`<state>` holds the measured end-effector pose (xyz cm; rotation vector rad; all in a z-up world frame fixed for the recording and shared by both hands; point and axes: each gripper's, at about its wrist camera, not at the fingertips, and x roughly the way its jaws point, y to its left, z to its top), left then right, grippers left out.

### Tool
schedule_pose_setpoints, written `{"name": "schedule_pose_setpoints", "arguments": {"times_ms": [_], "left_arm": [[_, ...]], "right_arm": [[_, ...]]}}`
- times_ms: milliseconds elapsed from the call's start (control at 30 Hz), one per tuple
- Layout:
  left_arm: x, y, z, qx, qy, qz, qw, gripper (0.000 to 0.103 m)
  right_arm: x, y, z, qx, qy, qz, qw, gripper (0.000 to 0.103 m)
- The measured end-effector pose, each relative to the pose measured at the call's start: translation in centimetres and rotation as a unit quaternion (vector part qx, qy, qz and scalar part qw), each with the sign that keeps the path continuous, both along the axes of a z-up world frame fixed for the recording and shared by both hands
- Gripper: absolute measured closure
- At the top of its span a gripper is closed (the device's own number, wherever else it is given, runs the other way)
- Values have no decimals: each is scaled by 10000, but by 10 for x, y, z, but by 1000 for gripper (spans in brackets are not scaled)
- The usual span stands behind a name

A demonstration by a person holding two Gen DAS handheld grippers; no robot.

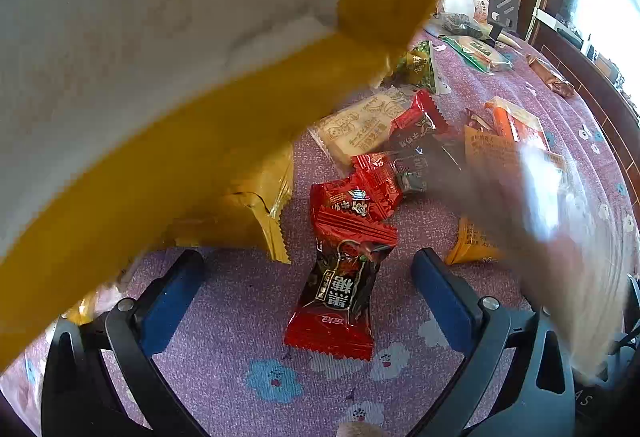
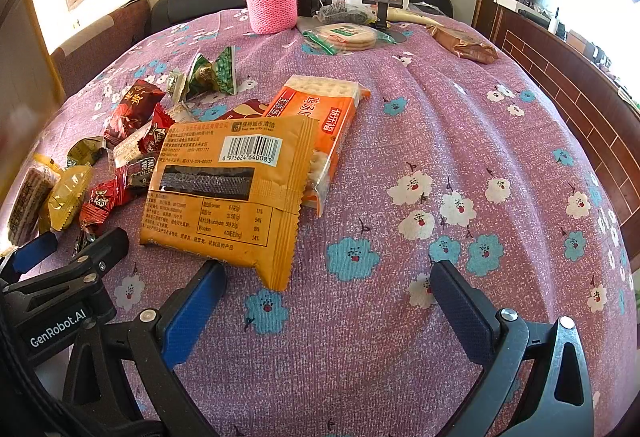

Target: Organize snacks

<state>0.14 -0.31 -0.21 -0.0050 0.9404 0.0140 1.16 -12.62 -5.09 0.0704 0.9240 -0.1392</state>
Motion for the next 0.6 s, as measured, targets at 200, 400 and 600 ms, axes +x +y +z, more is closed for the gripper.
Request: {"name": "schedule_pose_setpoints", "arguments": {"times_ms": [200,400,600], "left_arm": [[-1,2,0,-6,2,42,10000,0],[-1,3,0,-3,0,36,10000,0],[-3,3,0,1,-2,35,10000,0]], "right_arm": [[-1,-1,0,3,0,0,10000,0],[-1,0,0,2,1,0,10000,0],[-1,0,1,2,3,-1,10000,0]]}}
